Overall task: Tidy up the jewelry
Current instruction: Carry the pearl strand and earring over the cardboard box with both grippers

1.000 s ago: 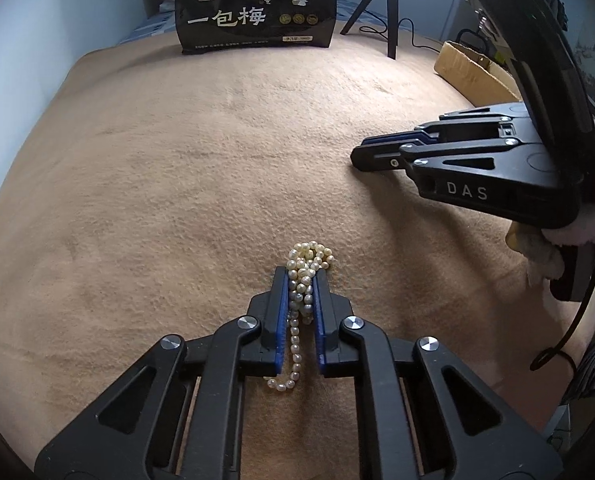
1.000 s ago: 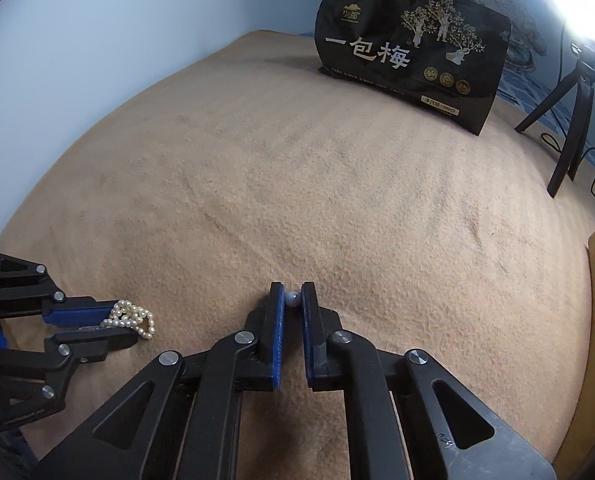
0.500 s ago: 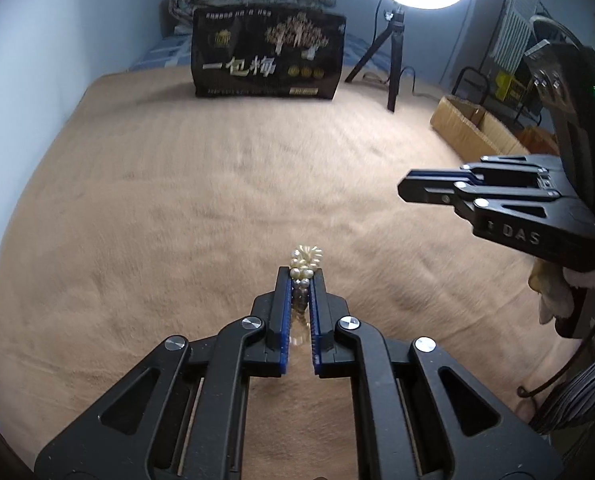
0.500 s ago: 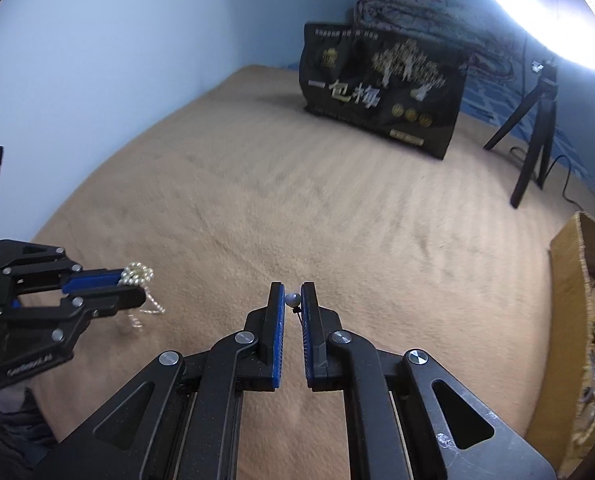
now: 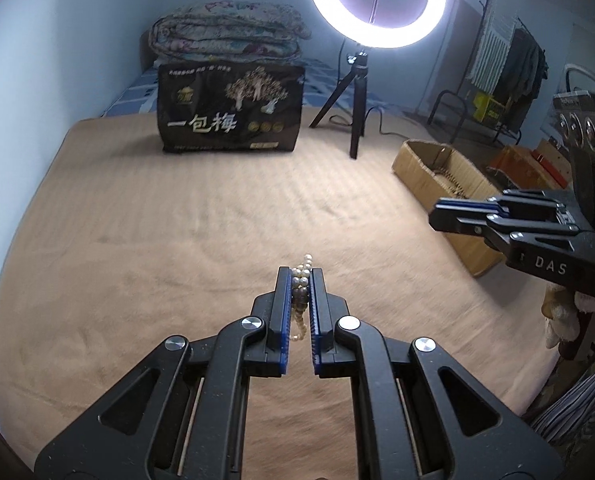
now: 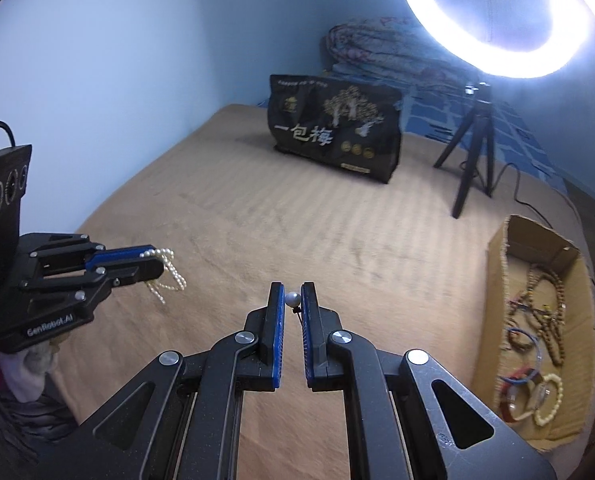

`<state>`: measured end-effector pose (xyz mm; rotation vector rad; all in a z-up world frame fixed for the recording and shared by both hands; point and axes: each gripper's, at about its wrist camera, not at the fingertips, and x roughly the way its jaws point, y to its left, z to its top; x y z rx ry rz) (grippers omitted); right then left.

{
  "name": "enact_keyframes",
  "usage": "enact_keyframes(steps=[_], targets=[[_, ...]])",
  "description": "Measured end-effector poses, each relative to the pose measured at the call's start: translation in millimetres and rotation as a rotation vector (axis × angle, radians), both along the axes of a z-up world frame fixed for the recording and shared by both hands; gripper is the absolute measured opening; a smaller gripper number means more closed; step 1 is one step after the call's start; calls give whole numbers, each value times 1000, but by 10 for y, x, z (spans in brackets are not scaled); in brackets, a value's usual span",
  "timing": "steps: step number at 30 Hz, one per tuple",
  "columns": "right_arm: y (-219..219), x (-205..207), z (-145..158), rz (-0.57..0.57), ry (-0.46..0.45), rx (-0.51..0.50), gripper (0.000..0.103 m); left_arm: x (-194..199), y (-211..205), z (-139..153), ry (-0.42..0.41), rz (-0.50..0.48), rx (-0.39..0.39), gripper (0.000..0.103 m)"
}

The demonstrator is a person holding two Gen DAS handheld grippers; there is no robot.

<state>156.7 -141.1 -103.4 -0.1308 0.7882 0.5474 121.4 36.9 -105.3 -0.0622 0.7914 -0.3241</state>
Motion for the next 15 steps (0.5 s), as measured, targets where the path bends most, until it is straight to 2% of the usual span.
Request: enact_keyframes(steps=[7, 15], targets=[[-393, -43, 192, -52, -20, -7, 7, 129, -256, 197, -33, -35, -21, 6], [-959, -32, 360, -151, -43, 12, 7, 305, -741, 447, -77, -105, -35, 6]])
